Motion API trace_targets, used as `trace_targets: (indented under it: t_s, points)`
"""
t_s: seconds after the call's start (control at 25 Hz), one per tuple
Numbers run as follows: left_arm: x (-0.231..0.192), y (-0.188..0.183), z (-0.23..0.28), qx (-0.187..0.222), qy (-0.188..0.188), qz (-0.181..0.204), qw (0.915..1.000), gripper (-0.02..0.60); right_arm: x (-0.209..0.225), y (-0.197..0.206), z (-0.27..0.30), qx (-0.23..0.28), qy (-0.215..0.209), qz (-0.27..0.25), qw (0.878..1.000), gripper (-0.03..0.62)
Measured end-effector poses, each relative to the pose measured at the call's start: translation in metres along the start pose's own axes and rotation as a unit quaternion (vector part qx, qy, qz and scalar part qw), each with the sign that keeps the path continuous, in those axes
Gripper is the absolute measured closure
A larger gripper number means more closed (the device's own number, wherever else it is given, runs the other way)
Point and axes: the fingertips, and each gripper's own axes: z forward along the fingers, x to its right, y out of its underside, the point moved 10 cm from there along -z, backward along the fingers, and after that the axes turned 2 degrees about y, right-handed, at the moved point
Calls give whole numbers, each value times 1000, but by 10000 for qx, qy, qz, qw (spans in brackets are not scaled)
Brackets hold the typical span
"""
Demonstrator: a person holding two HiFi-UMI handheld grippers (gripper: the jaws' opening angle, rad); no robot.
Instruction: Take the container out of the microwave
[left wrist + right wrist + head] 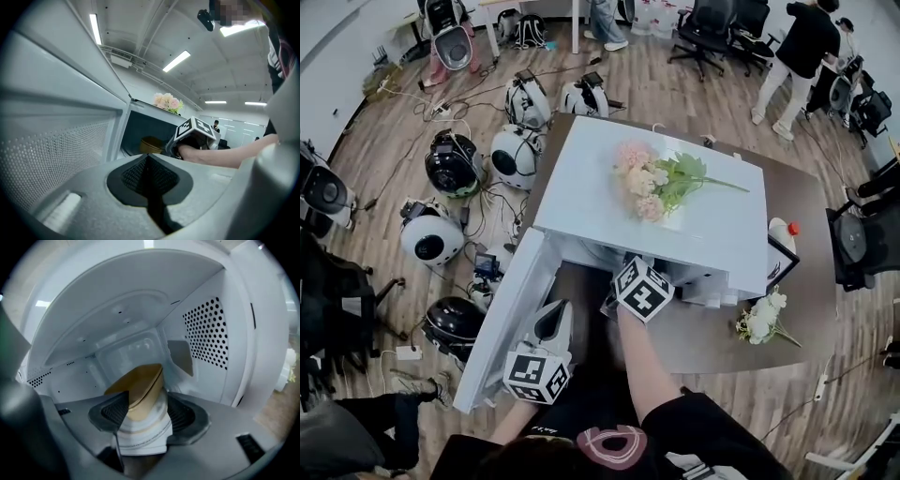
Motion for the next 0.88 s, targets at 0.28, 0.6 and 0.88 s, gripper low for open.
trace_targets:
  t_s: [0.28, 0.6, 0.88]
  points:
    - [1, 2, 0, -67, 12, 35, 10000, 572, -3, -2, 6, 143, -75, -68, 9998, 339]
    - [-1, 3, -5, -132, -94, 59, 9999, 572, -4, -2, 13, 31, -44, -219, 9997, 329]
    - [1, -2, -1, 2, -25, -21, 10000, 572, 13, -1, -3, -260, -201, -382, 9987, 397]
